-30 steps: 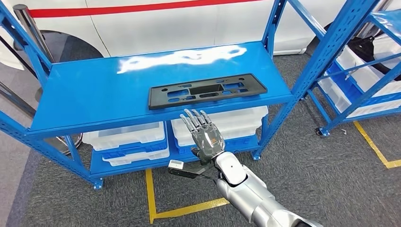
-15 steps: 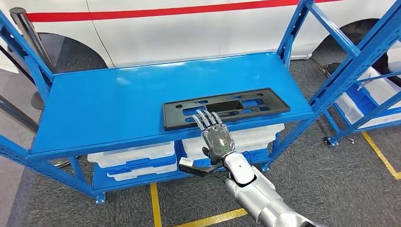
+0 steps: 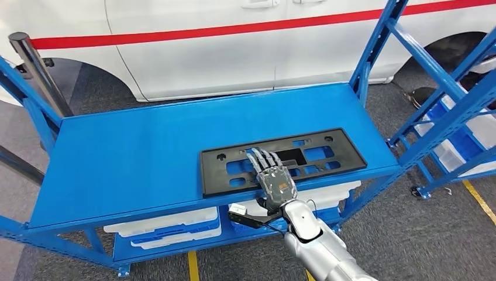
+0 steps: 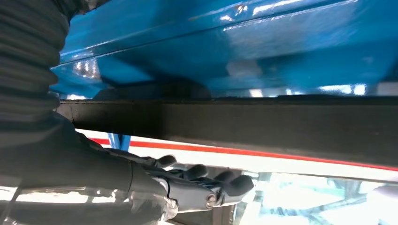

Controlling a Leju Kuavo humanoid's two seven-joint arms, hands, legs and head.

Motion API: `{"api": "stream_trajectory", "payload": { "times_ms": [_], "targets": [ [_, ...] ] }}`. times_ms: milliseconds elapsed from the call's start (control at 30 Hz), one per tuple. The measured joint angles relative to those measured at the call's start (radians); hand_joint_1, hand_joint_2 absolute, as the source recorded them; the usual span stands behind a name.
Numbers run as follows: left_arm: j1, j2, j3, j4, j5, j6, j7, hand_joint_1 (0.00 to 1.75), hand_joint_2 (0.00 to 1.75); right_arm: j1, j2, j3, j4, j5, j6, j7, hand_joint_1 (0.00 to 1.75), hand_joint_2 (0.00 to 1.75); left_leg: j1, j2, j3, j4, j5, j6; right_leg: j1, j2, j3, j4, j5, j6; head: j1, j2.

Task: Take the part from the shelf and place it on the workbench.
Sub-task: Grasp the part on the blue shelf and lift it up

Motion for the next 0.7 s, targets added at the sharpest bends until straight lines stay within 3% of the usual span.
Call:
{"api": "stream_trajectory", "payload": {
  "times_ms": [67,100,133,167,233,267,333,367,467,500,700],
  "targets": [
    [-0.005,0.001,0.0,0.0,-0.004,0.001,-0.008,0.0,0.0,0.012,0.0,-0.002,-0.003,0.003,0.006,0.007,0.0,1.75,0.003,0.003,-0.085,0.109,-0.049,-0.009,-0.004,0.0,0.016,-0.005,-0.008,0.003,-0.001,0.0],
    [-0.006,0.001,0.0,0.0,-0.006,0.001,-0.012,0.0,0.0,0.017,0.001,-0.005,-0.004,0.007,0.01,0.017,0.0,1.75,0.005,0.004,-0.118,0.135,-0.07,-0.015,-0.006,0.001,0.02,-0.003,-0.013,0.006,-0.001,0.0],
    [-0.007,0.002,0.0,0.0,-0.007,0.001,-0.015,0.0,0.0,0.021,0.002,-0.009,-0.005,0.013,0.016,0.031,0.0,1.75,0.007,0.005,-0.136,0.133,-0.071,-0.019,-0.008,0.002,0.023,0.002,-0.019,0.009,-0.001,0.0],
    [-0.008,0.003,0.001,0.0,-0.007,0.001,-0.016,0.0,0.0,0.023,0.002,-0.015,-0.006,0.019,0.023,0.048,0.0,1.75,0.009,0.006,-0.138,0.1,-0.046,-0.023,-0.011,0.003,0.024,0.007,-0.024,0.013,-0.001,0.0],
    [-0.007,0.004,0.005,0.0,-0.007,0.001,-0.016,0.0,0.0,0.025,0.002,-0.031,-0.008,0.03,0.037,0.08,0.0,1.75,0.012,0.009,-0.108,-0.02,0.034,-0.028,-0.016,0.002,0.022,0.023,-0.032,0.025,-0.001,0.0],
    [-0.007,0.004,0.007,0.0,-0.006,0.0,-0.017,0.0,0.0,0.027,0.001,-0.043,-0.01,0.035,0.042,0.093,0.0,1.75,0.011,0.011,-0.095,-0.064,0.043,-0.024,-0.016,0.002,0.019,0.032,-0.037,0.032,-0.001,0.0],
    [-0.008,0.003,0.009,0.0,-0.005,-0.001,-0.018,0.0,0.0,0.029,-0.004,-0.066,-0.016,0.041,0.049,0.106,0.0,1.75,0.01,0.012,-0.095,-0.092,0.026,-0.011,-0.013,-0.002,0.01,0.044,-0.05,0.046,0.0,0.0],
    [-0.009,0.002,0.009,0.0,-0.005,-0.002,-0.018,0.0,0.0,0.029,-0.008,-0.077,-0.018,0.043,0.05,0.109,0.0,1.75,0.011,0.013,-0.098,-0.092,0.022,-0.012,-0.01,-0.005,0.007,0.046,-0.058,0.045,0.0,0.0],
    [-0.007,0.001,0.011,-0.001,-0.004,-0.002,-0.018,0.0,0.0,0.031,-0.019,-0.095,-0.02,0.045,0.053,0.112,0.0,1.75,0.014,0.016,-0.099,-0.1,0.085,-0.011,-0.007,-0.011,0.007,0.048,-0.077,0.029,0.0,0.0],
    [-0.007,0.001,0.011,-0.001,-0.004,-0.003,-0.018,0.0,0.0,0.031,-0.022,-0.098,-0.02,0.045,0.053,0.113,0.0,1.75,0.014,0.016,-0.099,-0.1,0.095,-0.003,-0.006,-0.012,0.006,0.048,-0.082,0.025,0.0,0.0],
    [-0.005,0.0,0.015,0.0,-0.004,-0.005,-0.022,0.0,0.0,0.035,-0.027,-0.113,-0.024,0.048,0.057,0.111,0.0,1.75,0.01,0.016,-0.104,-0.1,0.107,0.015,-0.007,-0.011,0.003,0.043,-0.084,0.008,0.0,0.0]
  ]
}}
